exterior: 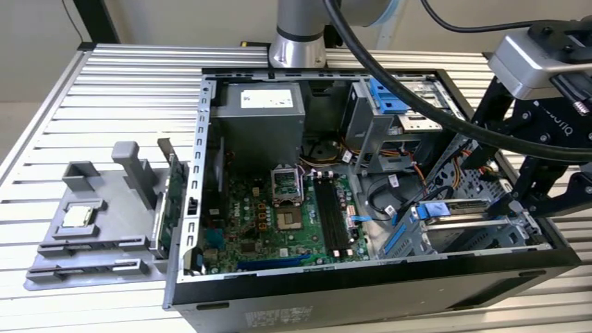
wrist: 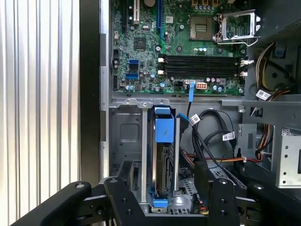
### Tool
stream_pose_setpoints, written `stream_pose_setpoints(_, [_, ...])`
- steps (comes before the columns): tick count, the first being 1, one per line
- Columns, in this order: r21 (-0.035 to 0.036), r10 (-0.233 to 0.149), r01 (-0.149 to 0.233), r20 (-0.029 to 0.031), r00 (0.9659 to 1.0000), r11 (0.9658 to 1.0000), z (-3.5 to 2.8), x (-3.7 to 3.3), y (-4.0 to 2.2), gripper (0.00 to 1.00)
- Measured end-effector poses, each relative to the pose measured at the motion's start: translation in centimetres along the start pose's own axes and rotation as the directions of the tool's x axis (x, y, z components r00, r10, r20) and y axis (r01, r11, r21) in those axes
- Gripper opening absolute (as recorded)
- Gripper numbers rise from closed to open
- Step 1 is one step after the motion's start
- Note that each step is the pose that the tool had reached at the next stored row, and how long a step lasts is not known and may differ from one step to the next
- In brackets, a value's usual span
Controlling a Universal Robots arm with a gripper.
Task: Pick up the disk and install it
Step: 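Insert the disk into the insertion slot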
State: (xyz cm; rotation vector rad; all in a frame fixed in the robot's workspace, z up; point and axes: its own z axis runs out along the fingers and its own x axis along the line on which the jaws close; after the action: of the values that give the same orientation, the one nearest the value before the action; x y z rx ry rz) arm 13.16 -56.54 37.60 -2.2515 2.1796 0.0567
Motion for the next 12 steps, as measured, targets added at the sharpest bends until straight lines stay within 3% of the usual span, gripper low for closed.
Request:
stream_pose_setpoints(3, [-0.0025,0.000,0.000,0.0000,1.0000,1.0000,0.00,0.00,-0.07,1.00])
stream_pose_setpoints(8, [-0.0144,0.000,0.000,0.0005,1.0000,0.9999,0.01,0.00,-0.16,1.00])
stream_pose_setpoints(12, [-0.0150,0.000,0.000,0.0005,1.0000,0.9999,0.01,0.01,-0.17,1.00])
